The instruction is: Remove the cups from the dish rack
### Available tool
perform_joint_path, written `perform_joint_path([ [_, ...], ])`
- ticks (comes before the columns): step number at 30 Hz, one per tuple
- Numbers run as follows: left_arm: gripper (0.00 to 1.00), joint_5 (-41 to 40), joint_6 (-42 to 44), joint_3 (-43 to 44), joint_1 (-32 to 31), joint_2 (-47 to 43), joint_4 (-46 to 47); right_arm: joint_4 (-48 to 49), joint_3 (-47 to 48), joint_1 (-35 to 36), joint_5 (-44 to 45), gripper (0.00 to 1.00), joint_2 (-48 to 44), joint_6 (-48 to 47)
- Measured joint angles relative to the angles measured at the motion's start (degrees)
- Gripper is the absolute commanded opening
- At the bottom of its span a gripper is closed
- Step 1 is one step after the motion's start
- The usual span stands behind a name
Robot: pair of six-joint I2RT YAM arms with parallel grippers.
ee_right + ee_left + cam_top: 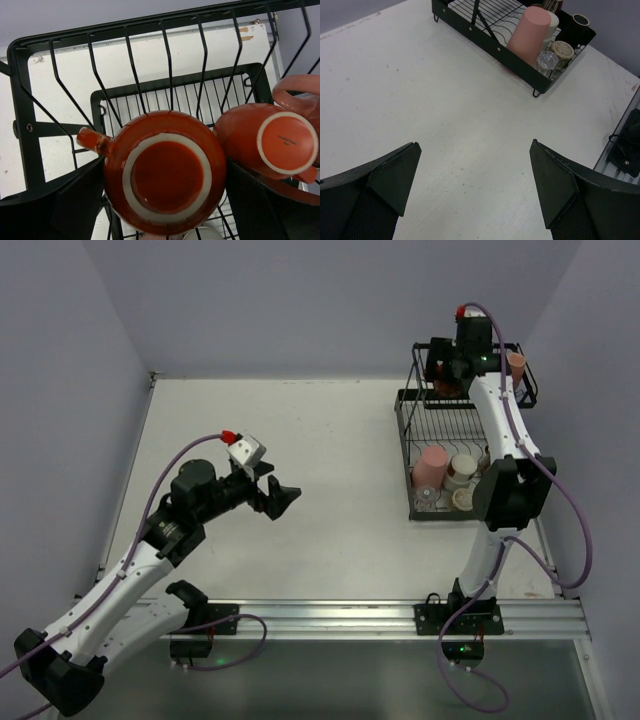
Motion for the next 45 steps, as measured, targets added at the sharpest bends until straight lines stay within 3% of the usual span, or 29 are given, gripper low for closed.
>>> perform_joint_path([
  [13,1.0,0.0,-0.33,0.0,0.04,1.36,0.07,2.89,-2.86,0.09,-0.42,0.64,-0.61,-1.09],
  [26,1.0,0.0,-5.38,0.92,0.04,2.1,1.81,11.15,-7.04,0.17,-4.31,0.61,-14.08,-0.24],
  [31,1.0,2.75,-10.8,2.71,0.04,4.02,6.69,18.75,-19.19,0.22,-10.6,0.61,-26.93,5.7],
  [37,0.87,7.72,-19.37,3.15,0.04,6.69,17.97,36.72,-44.83,3.96,-25.51,0.61,-43.63,24.46],
  [45,0.74,11.74,-30.69,2.89,-0.39,12.0,34.73,58.55,-63.54,20.17,-33.03,0.6,-45.97,48.13],
])
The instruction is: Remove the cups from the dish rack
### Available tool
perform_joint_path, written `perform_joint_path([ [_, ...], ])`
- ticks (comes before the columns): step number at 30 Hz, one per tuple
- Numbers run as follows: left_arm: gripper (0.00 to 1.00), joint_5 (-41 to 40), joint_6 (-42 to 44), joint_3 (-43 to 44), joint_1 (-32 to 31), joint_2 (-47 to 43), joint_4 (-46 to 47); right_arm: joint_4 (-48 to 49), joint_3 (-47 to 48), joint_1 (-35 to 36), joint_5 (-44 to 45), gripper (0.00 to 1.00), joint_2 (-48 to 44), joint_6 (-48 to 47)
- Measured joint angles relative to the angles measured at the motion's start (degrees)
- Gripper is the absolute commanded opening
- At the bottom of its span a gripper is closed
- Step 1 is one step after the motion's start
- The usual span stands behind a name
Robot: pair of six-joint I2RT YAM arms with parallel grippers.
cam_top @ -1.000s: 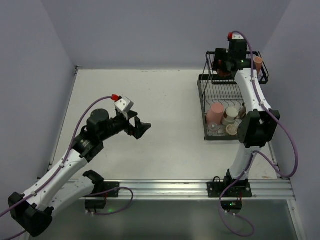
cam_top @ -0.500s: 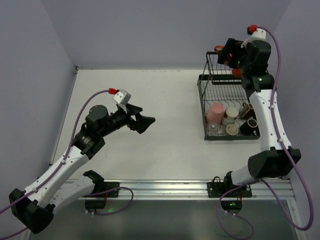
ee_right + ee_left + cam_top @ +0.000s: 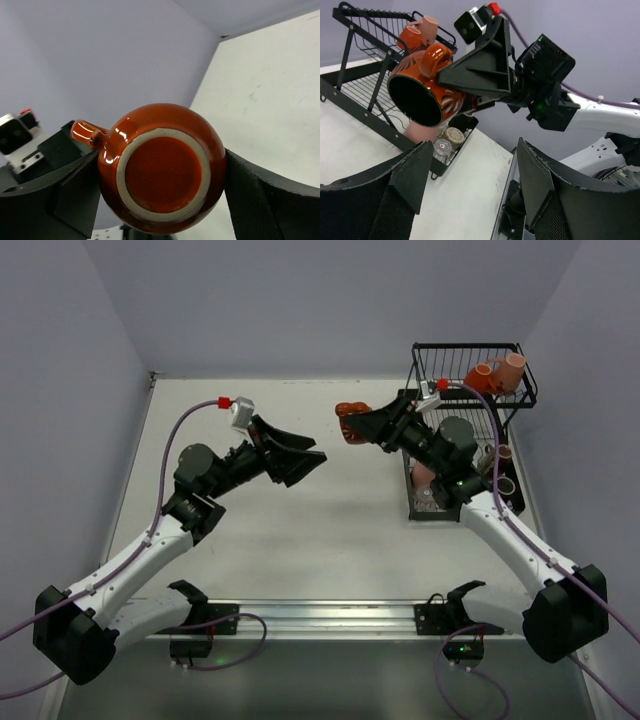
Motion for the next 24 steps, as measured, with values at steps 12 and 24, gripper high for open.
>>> perform_joint_path([
  [12,0.65,1.6,-4.7,0.0,-0.68,6.69,8.68,21.84,-4.81,5.14,-3.72,0.59,3.52,18.47],
  [24,0.6,2.05,-5.07,0.0,-1.68,8.2,10.03,23.17,-6.6,6.82,-4.24,0.59,5.16,19.91],
])
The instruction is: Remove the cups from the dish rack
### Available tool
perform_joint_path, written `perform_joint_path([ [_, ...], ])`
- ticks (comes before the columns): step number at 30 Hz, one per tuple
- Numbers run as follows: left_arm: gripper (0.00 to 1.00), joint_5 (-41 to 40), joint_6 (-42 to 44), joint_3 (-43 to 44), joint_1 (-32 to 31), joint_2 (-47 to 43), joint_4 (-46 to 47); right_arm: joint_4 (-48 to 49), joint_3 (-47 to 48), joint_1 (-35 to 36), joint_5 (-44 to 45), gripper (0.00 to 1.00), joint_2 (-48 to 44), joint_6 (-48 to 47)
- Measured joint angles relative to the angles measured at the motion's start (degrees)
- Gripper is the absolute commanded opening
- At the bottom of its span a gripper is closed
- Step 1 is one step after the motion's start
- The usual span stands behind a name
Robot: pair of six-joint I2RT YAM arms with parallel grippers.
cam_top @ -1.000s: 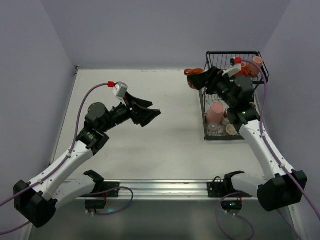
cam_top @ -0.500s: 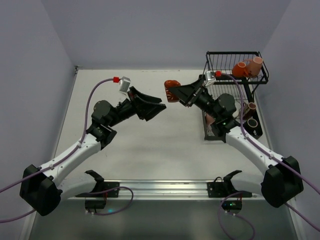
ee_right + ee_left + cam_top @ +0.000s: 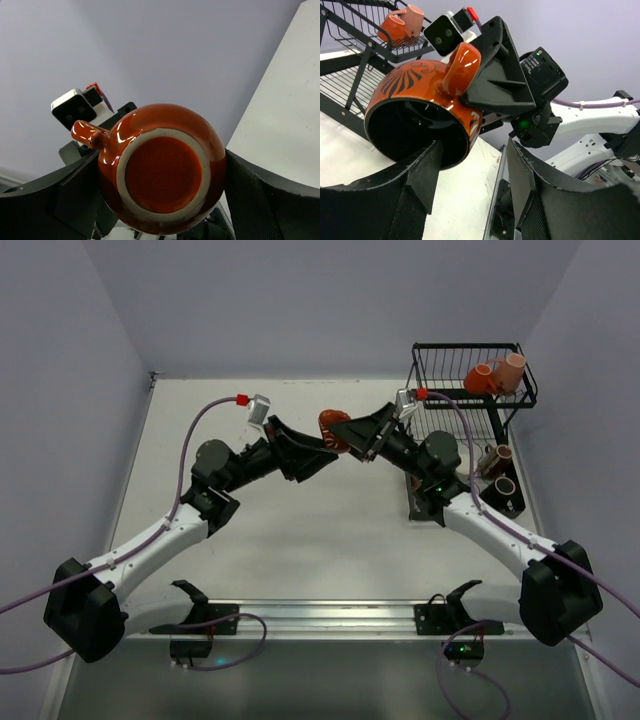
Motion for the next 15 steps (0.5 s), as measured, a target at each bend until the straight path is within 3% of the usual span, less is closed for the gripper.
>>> perform_joint_path([
  [3,0.55,-0.48,0.9,0.0,-0.31,0.0,-0.15,-0.22,-0.02,0.74,0.02,0.59,0.24,-0.07],
  [6,0.43,-1.03,1.79,0.0,-0.59,0.13,-0.39,-0.17,-0.02,1.6,0.04,0.59,0.28,-0.13],
  [11,0.02,-1.64,3.58,0.0,-1.01,0.59,-0.44,-0.13,-0.04,2.86,0.28,0.58,1.75,0.42],
  [13,0.0,-1.97,4.02,0.0,-1.11,0.37,-0.63,0.44,-0.07,3.17,0.31,0.59,2.32,1.62],
  [15,0.0,-3.08,4.74,0.0,-1.38,-0.37,-1.46,1.36,-0.07,3.43,0.33,0.66,2.6,2.32],
])
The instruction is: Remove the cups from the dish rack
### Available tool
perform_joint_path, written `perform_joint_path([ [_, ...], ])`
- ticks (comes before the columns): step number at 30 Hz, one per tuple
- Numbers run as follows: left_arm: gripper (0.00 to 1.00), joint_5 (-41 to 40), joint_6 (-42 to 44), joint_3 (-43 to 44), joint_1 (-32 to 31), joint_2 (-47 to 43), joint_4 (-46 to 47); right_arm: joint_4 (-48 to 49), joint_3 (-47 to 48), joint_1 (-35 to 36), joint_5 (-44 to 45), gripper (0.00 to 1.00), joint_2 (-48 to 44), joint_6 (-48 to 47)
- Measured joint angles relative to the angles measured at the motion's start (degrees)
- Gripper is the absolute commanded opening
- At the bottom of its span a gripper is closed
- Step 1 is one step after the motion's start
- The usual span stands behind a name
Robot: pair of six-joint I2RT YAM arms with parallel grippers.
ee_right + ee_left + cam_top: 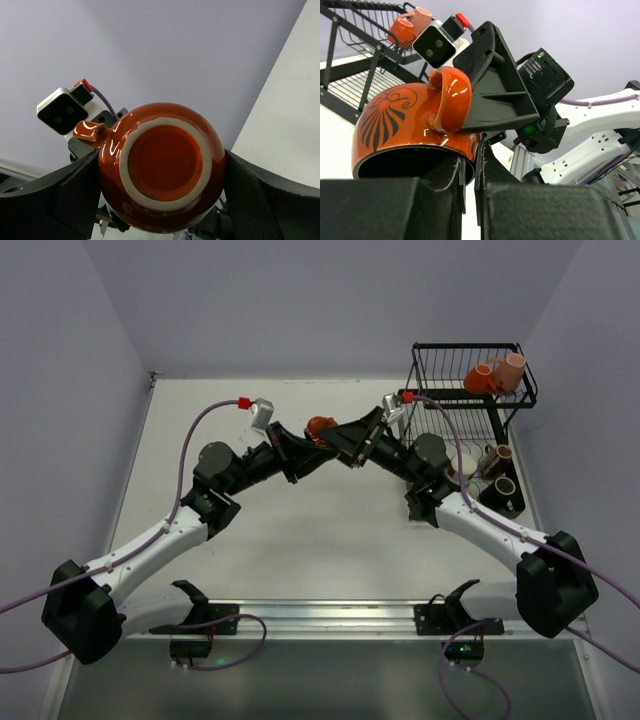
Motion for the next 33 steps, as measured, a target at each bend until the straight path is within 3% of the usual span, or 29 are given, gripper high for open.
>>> perform_joint_path([
  [2,0.0,-1.22,1.29,0.02,-0.37,-1.31,-2.12,0.76,-0.11,0.26,-0.02,0.82,0.26,0.35],
  [6,0.0,-4.92,4.63,0.85,-1.36,-3.74,-9.03,0.74,-0.57,0.81,0.0,0.98,0.35,-0.13],
  [17,0.0,-30.73,14.14,6.47,2.36,0.61,-37.4,-5.27,-4.46,0.76,1.36,0.99,-2.62,-8.22],
  [26,0.0,-34.67,17.57,28.57,22.01,22.27,-55.74,-17.53,-6.12,1.62,5.57,0.99,-8.59,-18.99],
  [33,0.0,-36.22,18.67,36.61,26.14,36.83,-64.41,-27.41,-6.12,8.31,10.25,0.99,-9.42,-27.65],
])
